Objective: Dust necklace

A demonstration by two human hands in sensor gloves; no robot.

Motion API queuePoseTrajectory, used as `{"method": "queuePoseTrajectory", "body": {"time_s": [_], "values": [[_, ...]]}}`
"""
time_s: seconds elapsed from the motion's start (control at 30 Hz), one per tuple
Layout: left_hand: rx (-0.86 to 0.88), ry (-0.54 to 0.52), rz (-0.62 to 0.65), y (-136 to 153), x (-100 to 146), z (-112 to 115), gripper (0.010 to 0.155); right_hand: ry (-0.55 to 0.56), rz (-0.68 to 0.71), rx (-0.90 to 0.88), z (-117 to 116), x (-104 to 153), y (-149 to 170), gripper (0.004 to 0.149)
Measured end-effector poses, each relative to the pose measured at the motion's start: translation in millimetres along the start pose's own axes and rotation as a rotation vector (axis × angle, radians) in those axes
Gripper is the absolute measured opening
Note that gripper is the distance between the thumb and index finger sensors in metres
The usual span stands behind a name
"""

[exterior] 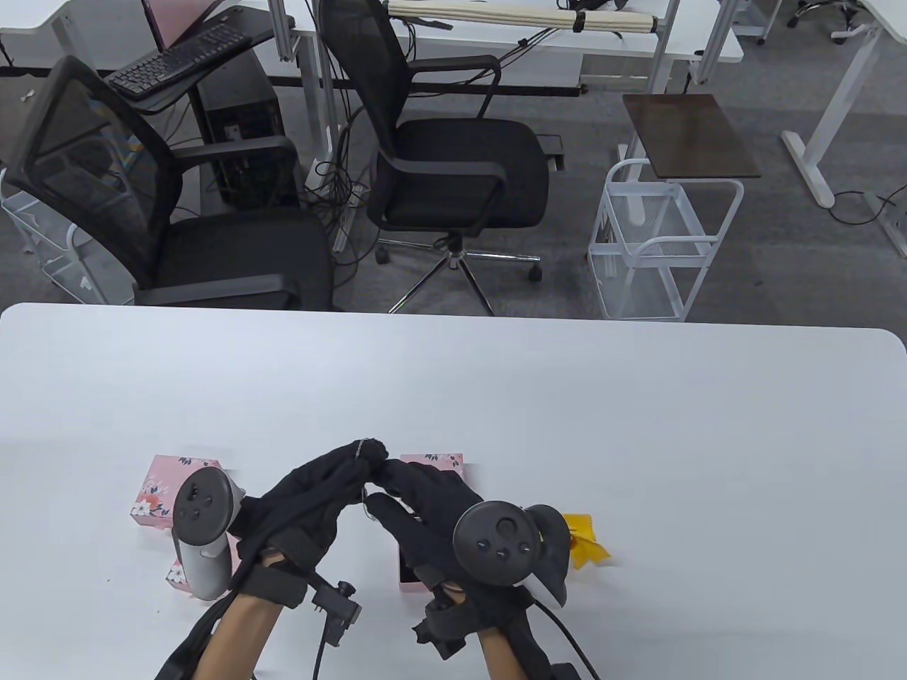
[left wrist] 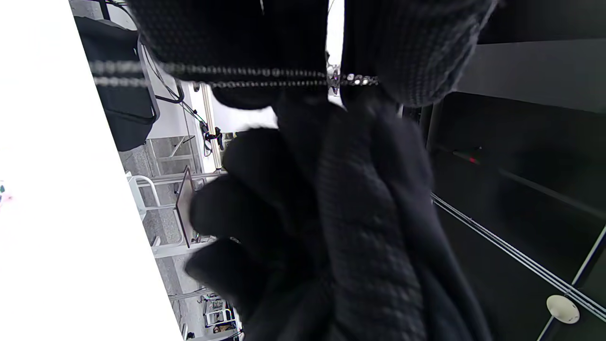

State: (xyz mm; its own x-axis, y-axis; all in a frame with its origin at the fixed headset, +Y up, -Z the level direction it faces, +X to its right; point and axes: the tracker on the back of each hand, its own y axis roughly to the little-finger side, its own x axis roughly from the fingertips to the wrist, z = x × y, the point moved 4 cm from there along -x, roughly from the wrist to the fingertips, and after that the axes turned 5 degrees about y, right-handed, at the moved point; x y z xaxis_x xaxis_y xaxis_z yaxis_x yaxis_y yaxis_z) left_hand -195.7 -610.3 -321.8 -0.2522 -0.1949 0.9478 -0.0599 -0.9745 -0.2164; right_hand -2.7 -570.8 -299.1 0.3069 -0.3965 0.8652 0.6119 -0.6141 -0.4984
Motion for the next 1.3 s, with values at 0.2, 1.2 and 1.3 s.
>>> {"method": "queuePoseTrajectory", "body": {"time_s": [0.2, 1.2, 1.3], "values": [[-0.023, 0.01, 0.005, -2.2, 0.8, 4.0, 0.037, 0.063, -0.011, -0.05, -12.3, -0.3, -1.5, 0.055], [-0.146, -0.232, 0.071, -18.9, 11.4, -61.7, 0.038, 0.037, 0.018, -0.077, -21.8, -1.7, -4.9, 0.035], [-0.177, -0.267, 0.086, -23.0, 13.9, -63.1, 0.038, 0.029, 0.022, -0.072, -23.3, -2.0, -5.9, 0.035]]}}
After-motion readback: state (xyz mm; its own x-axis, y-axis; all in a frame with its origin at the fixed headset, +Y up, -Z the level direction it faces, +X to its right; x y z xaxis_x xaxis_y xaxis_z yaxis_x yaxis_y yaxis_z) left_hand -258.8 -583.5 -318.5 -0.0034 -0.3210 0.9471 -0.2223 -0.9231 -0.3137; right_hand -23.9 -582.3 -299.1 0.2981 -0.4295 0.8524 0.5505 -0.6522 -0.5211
